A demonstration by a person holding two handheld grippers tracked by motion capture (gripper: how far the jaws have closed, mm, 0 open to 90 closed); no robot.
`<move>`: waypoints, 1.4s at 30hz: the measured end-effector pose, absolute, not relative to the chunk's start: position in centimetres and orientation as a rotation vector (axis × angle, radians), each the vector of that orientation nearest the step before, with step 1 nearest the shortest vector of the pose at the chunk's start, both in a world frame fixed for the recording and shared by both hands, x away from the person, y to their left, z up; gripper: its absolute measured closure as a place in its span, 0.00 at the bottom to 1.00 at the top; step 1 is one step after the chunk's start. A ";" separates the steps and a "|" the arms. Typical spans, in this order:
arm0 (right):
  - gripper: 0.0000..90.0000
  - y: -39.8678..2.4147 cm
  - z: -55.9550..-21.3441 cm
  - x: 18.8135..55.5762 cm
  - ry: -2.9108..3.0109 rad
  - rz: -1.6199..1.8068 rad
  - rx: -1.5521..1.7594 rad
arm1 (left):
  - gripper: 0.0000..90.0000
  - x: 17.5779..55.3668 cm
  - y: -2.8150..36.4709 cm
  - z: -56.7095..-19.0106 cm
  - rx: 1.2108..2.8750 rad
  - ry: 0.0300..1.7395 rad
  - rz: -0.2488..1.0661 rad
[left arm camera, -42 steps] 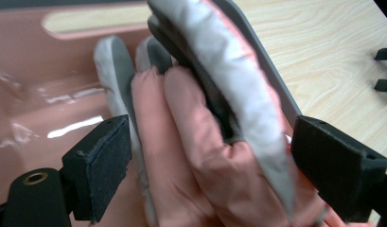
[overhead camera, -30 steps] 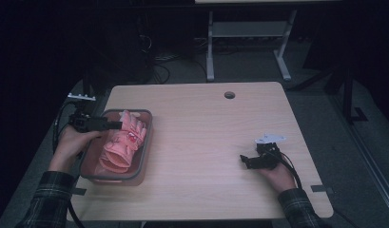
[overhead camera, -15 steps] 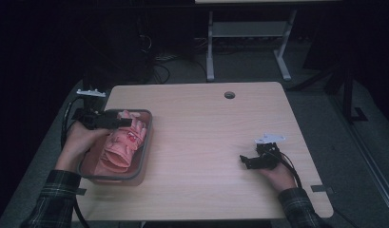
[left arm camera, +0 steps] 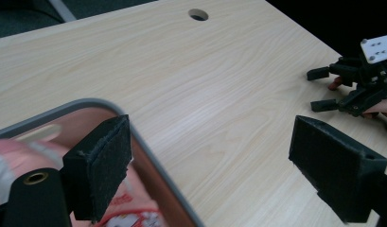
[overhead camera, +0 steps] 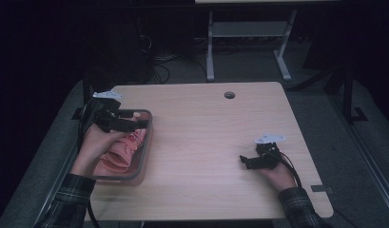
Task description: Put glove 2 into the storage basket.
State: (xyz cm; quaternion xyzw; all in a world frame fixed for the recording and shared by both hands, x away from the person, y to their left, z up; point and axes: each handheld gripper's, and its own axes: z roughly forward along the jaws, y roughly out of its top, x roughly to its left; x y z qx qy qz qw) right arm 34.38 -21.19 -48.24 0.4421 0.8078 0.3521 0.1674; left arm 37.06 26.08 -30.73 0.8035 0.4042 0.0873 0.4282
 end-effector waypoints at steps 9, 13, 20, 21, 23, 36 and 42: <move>0.12 -21.2 -48.2 34.4 2.298 1.002 1.258 | 0.15 36.2 22.6 -31.2 1.991 0.958 0.215; 0.12 -21.2 -48.2 34.4 2.298 1.002 1.258 | 0.15 35.9 21.0 -31.9 2.009 0.936 0.210; 0.12 -21.2 -48.2 34.4 2.299 1.003 1.258 | 0.15 35.3 18.5 -32.9 2.024 0.906 0.214; 0.12 -21.2 -48.2 34.4 2.298 1.002 1.258 | 0.15 35.2 18.2 -33.1 2.030 0.900 0.220; 0.12 -21.2 -48.2 34.4 2.299 1.002 1.259 | 0.15 35.0 17.7 -33.5 2.027 0.887 0.227; 0.12 -21.2 -48.2 34.4 2.299 1.002 1.258 | 0.15 34.0 14.5 -37.5 2.086 0.829 0.242; 0.12 -21.2 -48.2 34.4 2.299 1.002 1.257 | 0.15 33.6 13.5 -39.4 2.131 0.798 0.238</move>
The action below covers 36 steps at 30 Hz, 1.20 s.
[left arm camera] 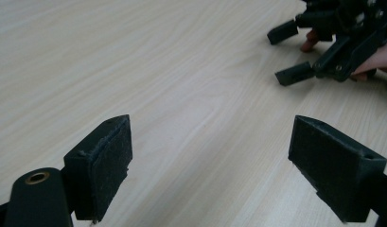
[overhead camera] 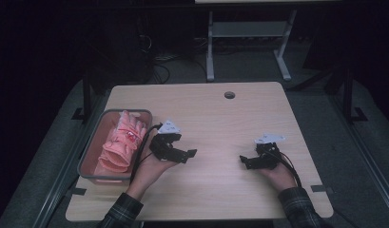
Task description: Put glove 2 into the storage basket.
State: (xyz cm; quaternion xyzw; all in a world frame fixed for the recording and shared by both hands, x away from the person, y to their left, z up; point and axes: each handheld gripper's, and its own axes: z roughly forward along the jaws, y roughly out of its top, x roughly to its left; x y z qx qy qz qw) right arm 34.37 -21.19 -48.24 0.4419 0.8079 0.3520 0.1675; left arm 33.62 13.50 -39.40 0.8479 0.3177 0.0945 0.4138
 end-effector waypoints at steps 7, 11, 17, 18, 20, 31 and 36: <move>0.12 -21.2 -48.2 34.4 2.298 1.002 1.252 | 0.15 33.2 12.7 -41.6 2.162 0.774 0.248; 0.12 -21.2 -48.2 34.4 2.297 1.001 1.252 | 0.15 33.0 12.6 -42.6 2.163 0.766 0.252; 0.12 -21.2 -48.2 34.4 2.298 1.001 1.250 | 0.15 32.7 12.1 -44.4 2.212 0.748 0.266; 0.12 -21.2 -48.2 34.4 2.298 1.001 1.250 | 0.15 32.6 12.1 -44.6 2.212 0.745 0.271; 0.12 -21.2 -48.2 34.4 2.298 1.002 1.250 | 0.15 32.5 11.9 -45.2 2.215 0.739 0.269; 0.12 -21.2 -48.2 34.4 2.307 1.004 1.241 | 0.14 32.1 11.3 -47.3 2.262 0.717 0.301; 0.12 -21.2 -48.2 34.4 2.308 1.005 1.237 | 0.14 32.2 11.4 -47.8 2.259 0.702 0.302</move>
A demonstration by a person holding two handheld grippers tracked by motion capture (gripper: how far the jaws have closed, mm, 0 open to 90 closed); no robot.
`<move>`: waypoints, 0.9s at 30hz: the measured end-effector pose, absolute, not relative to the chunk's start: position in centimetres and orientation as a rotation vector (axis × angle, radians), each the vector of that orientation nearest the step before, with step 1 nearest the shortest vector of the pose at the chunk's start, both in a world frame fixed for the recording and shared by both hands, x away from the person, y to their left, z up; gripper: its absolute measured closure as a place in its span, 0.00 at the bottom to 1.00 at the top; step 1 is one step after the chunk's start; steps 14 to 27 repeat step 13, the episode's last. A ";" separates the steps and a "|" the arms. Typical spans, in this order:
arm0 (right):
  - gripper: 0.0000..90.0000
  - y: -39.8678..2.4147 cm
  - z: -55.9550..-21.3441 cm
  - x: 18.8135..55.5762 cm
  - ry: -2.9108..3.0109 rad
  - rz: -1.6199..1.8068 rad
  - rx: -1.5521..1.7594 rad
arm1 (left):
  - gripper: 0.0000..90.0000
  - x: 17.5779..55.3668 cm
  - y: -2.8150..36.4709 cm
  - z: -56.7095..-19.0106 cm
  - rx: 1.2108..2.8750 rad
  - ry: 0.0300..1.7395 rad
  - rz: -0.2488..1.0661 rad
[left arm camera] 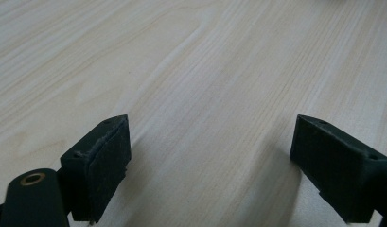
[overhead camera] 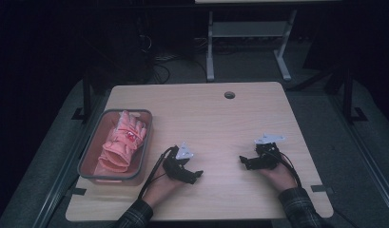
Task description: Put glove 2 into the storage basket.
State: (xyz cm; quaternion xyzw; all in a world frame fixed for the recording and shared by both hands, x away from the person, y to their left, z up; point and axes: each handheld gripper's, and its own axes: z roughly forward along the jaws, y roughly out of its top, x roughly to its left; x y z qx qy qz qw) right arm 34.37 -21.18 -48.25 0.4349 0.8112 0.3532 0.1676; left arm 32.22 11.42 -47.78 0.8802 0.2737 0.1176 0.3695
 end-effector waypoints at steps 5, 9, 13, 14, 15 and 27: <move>0.12 -21.2 -48.2 34.4 2.308 1.005 1.236 | 0.14 32.2 11.5 -47.8 2.257 0.684 0.291; 0.12 -21.2 -48.2 34.4 2.308 1.005 1.236 | 0.14 32.2 11.5 -47.8 2.256 0.686 0.292; 0.12 -21.2 -48.2 34.4 2.308 1.005 1.236 | 0.14 32.2 11.5 -47.8 2.254 0.688 0.289; 0.12 -21.2 -48.2 34.4 2.308 1.005 1.236 | 0.14 32.2 11.5 -47.8 2.254 0.688 0.289; 0.12 -21.2 -48.2 34.4 2.308 1.005 1.236 | 0.14 32.2 11.5 -47.8 2.254 0.688 0.289; 0.12 -21.2 -48.2 34.4 2.308 1.005 1.236 | 0.14 32.2 11.5 -47.8 2.254 0.688 0.289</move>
